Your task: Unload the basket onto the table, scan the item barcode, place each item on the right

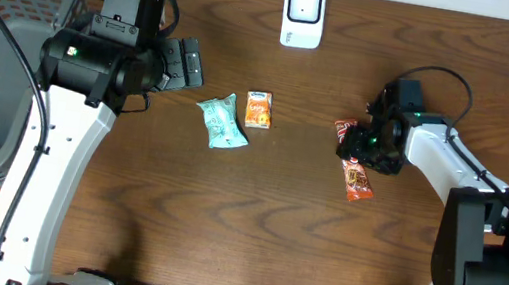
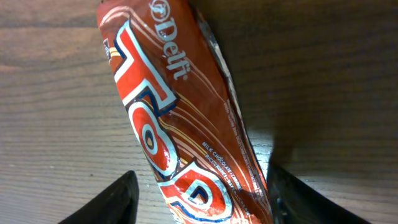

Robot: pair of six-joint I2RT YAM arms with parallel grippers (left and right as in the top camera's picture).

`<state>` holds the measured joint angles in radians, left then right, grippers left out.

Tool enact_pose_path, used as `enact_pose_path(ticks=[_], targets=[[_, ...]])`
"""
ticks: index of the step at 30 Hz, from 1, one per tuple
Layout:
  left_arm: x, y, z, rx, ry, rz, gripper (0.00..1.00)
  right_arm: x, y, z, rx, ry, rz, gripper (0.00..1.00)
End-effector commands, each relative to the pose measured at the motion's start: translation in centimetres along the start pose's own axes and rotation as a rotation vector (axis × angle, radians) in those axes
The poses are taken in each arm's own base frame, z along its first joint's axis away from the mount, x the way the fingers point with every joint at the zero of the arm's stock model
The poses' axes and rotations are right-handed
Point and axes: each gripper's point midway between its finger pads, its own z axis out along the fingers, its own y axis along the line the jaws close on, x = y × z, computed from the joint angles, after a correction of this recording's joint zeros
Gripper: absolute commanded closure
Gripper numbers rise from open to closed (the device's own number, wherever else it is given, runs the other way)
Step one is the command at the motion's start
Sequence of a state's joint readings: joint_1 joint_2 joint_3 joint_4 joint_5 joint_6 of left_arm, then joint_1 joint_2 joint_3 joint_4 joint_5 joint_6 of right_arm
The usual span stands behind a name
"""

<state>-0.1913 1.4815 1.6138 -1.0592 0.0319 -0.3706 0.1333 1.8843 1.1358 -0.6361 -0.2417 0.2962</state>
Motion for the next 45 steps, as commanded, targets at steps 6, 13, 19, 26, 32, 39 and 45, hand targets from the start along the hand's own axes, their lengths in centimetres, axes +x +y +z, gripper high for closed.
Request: enact_pose_path(ticks=[6, 13, 19, 26, 32, 39, 45], targets=[[0.1, 0.1, 0.2, -0.003, 0.008, -0.008, 0.02, 3.5, 0.3, 2.5, -0.090, 0.080, 0.063, 0.73], [0.1, 0.1, 0.2, -0.003, 0.008, -0.008, 0.02, 3.7, 0.8, 2.6, -0.121, 0.087, 0.061, 0.42], [0.1, 0.1, 0.2, -0.003, 0.008, -0.008, 0.02, 2.6, 1.1, 2.6, -0.133, 0.049, 0.135, 0.31], [0.1, 0.1, 0.2, -0.003, 0.008, -0.008, 0.02, 3.0, 0.0, 3.3, -0.046, 0.038, 0.182, 0.58], [0.1, 0.1, 0.2, -0.003, 0.008, -0.008, 0.02, 3.9, 0.5, 5.1, -0.038, 0.067, 0.191, 0.99], [0.1, 0.1, 0.2, -0.003, 0.008, -0.008, 0.02, 2.6, 4.1, 4.2, -0.225, 0.068, 0.170, 0.99], [0.1, 0.1, 0.2, -0.003, 0.008, -0.008, 0.02, -3.8, 10.2, -1.4, -0.530, -0.021, 0.140, 0.99]])
